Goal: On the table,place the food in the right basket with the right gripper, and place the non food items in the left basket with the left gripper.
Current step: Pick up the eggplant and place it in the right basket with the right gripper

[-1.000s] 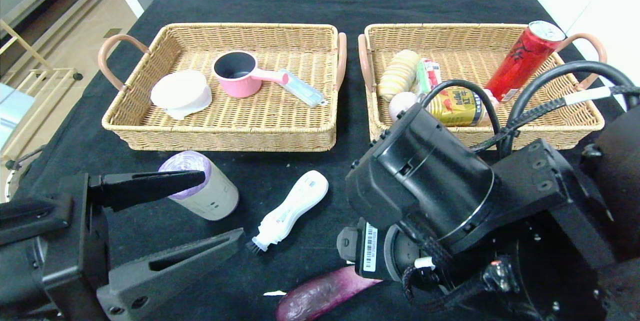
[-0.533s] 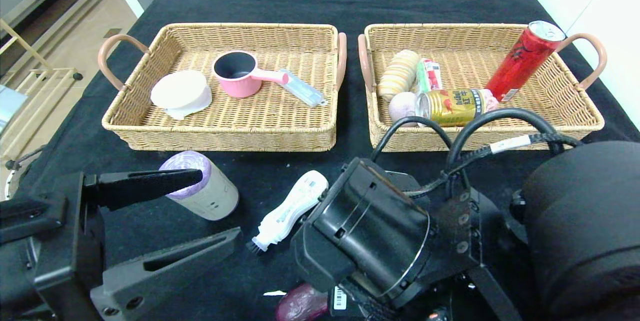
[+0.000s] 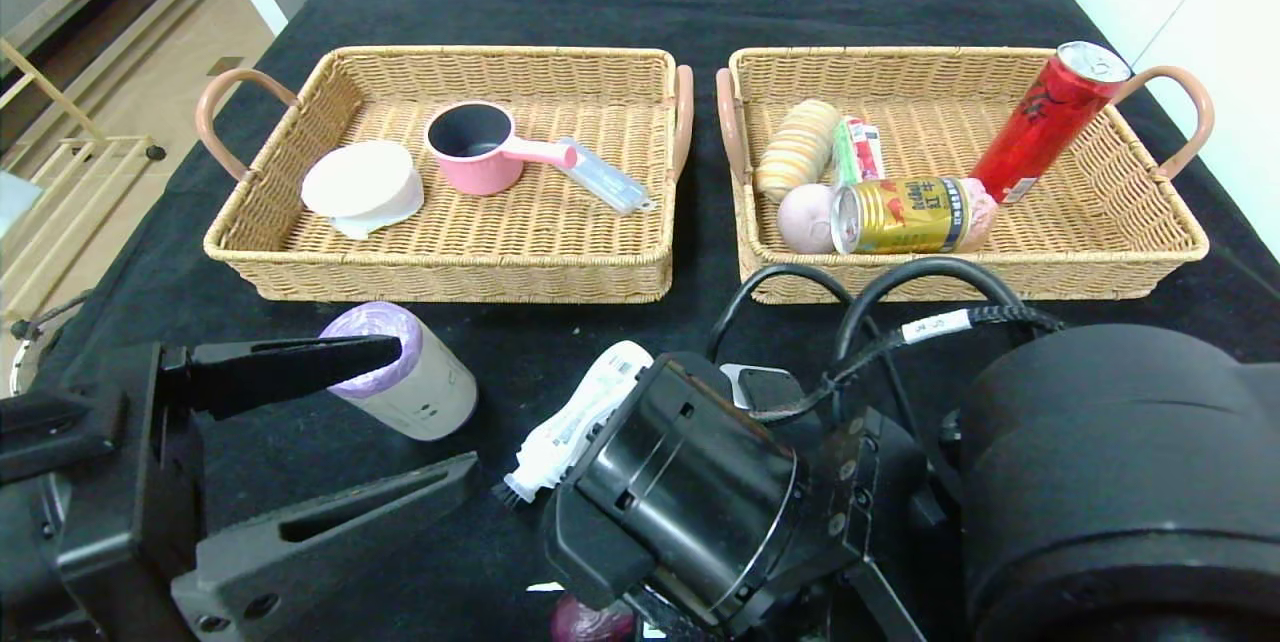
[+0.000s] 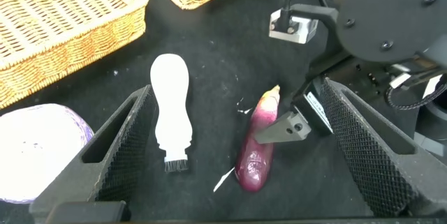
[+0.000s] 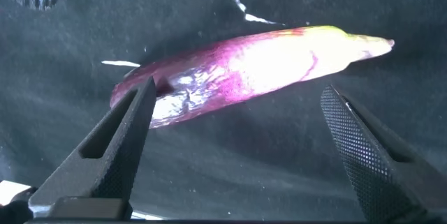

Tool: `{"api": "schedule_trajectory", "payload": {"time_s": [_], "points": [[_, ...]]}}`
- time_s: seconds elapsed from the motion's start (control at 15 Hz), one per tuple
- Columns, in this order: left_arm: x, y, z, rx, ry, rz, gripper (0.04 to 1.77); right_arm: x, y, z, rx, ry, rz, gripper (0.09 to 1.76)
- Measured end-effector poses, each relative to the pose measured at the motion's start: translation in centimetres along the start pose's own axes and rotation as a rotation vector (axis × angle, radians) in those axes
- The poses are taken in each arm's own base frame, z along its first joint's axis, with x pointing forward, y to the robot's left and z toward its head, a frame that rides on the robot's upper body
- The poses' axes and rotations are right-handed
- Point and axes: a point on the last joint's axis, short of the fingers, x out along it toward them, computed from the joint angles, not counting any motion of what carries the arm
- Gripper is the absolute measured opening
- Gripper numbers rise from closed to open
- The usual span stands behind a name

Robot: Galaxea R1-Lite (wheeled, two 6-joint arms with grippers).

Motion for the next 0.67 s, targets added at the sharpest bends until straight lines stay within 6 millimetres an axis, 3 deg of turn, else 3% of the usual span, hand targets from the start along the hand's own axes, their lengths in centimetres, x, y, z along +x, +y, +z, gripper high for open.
{"api": "schedule_trajectory", "payload": {"time_s": [0.33,0.67], "points": [[0.0,0.1,0.0,-0.002,0.0,0.005,1.72,0.0,0.0,0.0,0.04,0.01,-0.014,1.71],[0.1,0.1,-0.1,-0.003,0.005,0.005,1.72,-1.7,-0.4,1.0,0.101,0.053,0.037,1.71]]}}
